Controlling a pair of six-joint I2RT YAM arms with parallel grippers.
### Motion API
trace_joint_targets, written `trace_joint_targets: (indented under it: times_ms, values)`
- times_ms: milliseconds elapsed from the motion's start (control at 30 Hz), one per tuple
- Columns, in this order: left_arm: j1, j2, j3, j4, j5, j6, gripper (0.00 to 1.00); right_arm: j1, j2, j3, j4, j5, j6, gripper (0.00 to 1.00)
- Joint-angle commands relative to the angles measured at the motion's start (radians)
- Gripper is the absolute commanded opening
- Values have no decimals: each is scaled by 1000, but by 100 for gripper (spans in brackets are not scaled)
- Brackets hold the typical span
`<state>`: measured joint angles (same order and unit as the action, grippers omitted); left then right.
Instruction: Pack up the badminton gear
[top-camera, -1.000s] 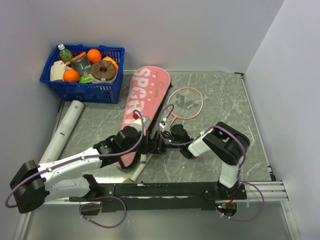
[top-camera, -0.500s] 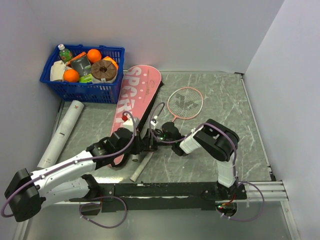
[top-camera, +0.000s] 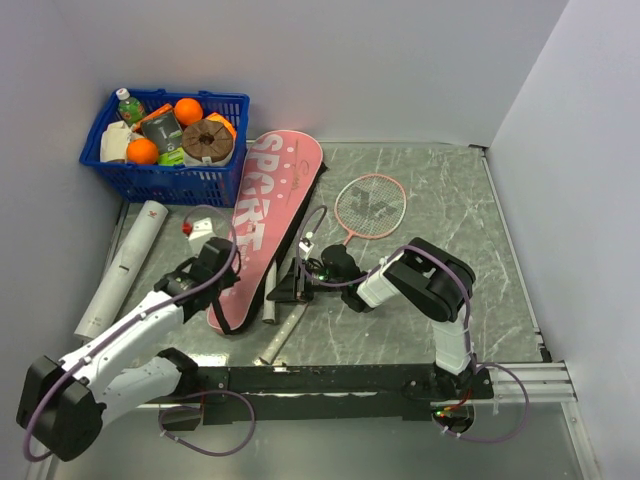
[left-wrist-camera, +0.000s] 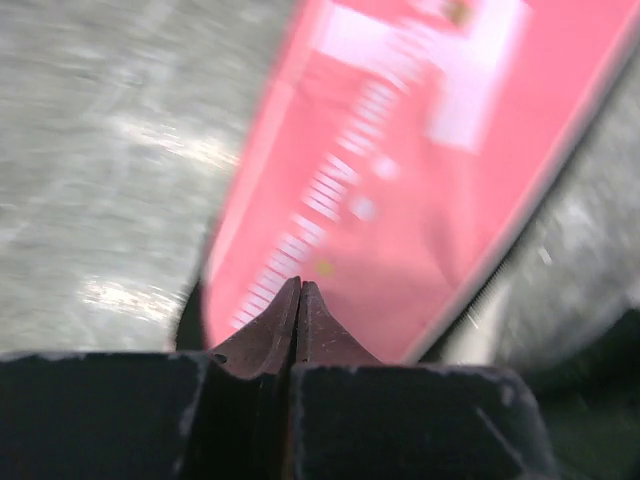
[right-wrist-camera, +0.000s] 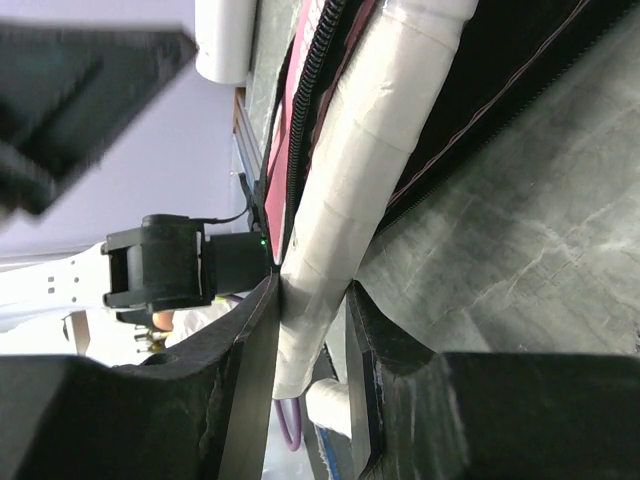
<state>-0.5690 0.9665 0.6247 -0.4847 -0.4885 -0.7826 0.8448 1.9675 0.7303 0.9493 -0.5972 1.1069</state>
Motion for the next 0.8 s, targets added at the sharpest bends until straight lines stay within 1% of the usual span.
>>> trace_joint_targets:
  times_ms: [0,33,67,133,167,233,267,367,400,467,700,767]
  values:
    - [110,47,-11,0,-29,-46,2,5,-15,32,121,-18,-56,17]
    - [144,64,-13,4,-28,-52,6,7,-9,38,120,-24,-48,17]
    - [158,101,-10,-3,-59,-79,6,7,-7,41,124,-35,-44,17]
    - [193,147,10,-25,-93,-118,2,7,-16,47,112,-35,-45,17]
    - [216,202,20,-41,-88,-145,1,5,-19,50,99,-36,-51,17]
    - [262,257,27,-25,-52,-150,1,7,-28,63,66,-39,-62,17]
    - [273,308,29,0,-41,-149,1,7,-30,67,66,-39,-62,17]
    - [290,388,26,60,7,-123,1,5,-25,90,36,-29,-77,16]
    - [293,405,50,48,8,-119,1,7,-19,95,26,-29,-85,16]
    - [293,416,49,79,34,-92,1,5,-10,110,16,-20,-91,16]
    - [293,385,-25,172,249,-49,1,7,71,161,3,14,-90,14]
    - [293,371,-54,181,272,-44,1,8,91,173,11,20,-85,14]
